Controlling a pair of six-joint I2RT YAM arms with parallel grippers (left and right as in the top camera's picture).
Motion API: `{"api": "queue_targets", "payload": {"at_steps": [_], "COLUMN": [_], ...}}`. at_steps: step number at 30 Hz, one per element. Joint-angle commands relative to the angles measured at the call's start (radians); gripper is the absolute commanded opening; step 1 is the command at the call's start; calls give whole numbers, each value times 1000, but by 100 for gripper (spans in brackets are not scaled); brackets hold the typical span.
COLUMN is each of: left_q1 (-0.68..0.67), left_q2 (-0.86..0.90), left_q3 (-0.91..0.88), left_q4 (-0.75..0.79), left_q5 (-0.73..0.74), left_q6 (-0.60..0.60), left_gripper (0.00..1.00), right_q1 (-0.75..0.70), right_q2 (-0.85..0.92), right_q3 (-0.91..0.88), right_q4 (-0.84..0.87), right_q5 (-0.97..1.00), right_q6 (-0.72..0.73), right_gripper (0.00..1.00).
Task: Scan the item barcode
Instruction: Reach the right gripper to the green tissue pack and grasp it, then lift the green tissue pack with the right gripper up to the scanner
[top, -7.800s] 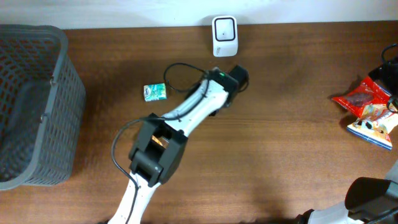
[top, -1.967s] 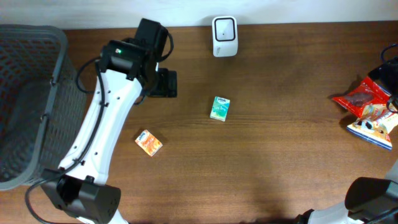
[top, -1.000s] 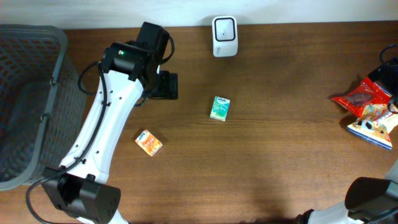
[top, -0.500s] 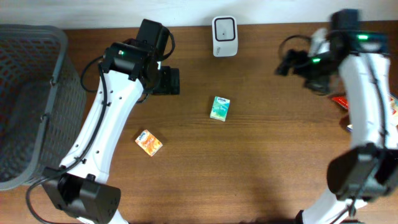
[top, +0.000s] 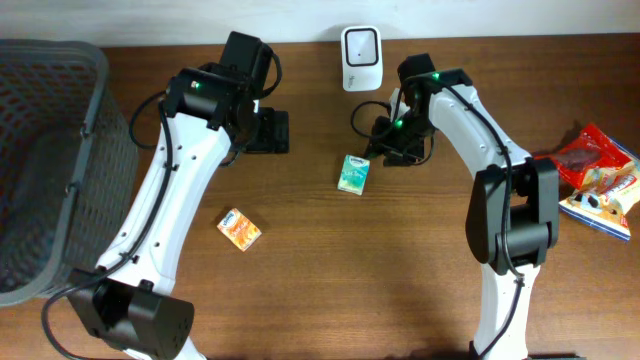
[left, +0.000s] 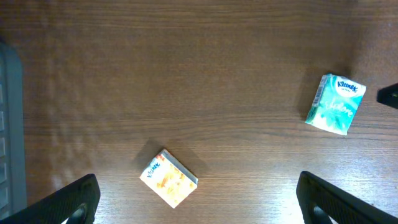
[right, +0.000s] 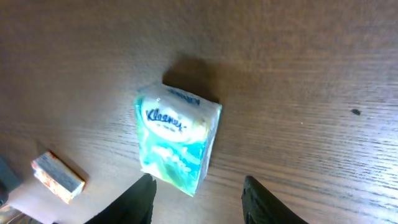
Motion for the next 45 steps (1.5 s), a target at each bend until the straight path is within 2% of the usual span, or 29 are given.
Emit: {"api": "queue_targets", "payload": {"at_steps": [1, 4, 7, 8, 11, 13, 19, 22, 25, 27, 30, 35, 37, 39, 40, 41, 43, 45], "left_q1": [-1, -1, -1, -1, -1, -1, -1, -1, -1, -1, -1, -1, -1, -1, -1, -1, -1, -1], "left_q2": [-8, -8, -8, -8, -8, -8, -8, -8, -8, -8, -8, -8, -8, -8, -8, -8, -8, -8], "left_q3": [-5, -5, -5, -5, -5, -5, -5, -5, -5, -5, -5, -5, -5, -5, -5, -5, -5, -5], "left_q4": [0, -1, -9, -9, -12, -12, -12, -11, -8, -9, -12, -11, -11, -7, 2, 3, 3, 3], "left_q5": [3, 3, 3, 3, 3, 3, 3, 3, 3, 3, 3, 3, 0, -8, -8, -8, -8, -8], "left_q6": [-10, -10, -10, -10, -10, -10, -10, -10, -10, -10, -10, -10, -10, -10, -10, -10, -10, -10], "left_gripper": [99, 99, 99, 99, 99, 99, 99, 99, 99, 99, 99, 99, 99, 99, 99, 99, 99, 99], "right_q1": [0, 7, 15, 15, 12, 12, 12, 12, 12, 12, -2, -68, -75, -59, -34, -15, 35, 79], "right_q2": [10, 10, 10, 10, 10, 10, 8, -6, -16, -18, -18, -18, -18, -18, -18, -18, -18, -9], "right_q3": [-109, -198, -239, -242, -242, -242, -235, -164, -92, -61, -57, 32, 134, 262, 347, 388, 425, 424], "right_q4": [78, 215, 259, 263, 265, 262, 230, 127, 64, 55, 105, 102, 60, 13, 9, 17, 109, 240], "right_q5": [-31, -152, -145, -144, -143, -143, -141, -41, -31, -60, -190, -180, -69, 201, 449, 603, 893, 1022], "right_q6": [31, 31, 34, 34, 34, 34, 34, 33, 26, 23, -76, -87, -87, -87, -87, -87, -113, -227], "right_gripper": [46, 46, 46, 43, 24, 4, 4, 4, 4, 4, 4, 4, 4, 4, 4, 4, 4, 4]}}
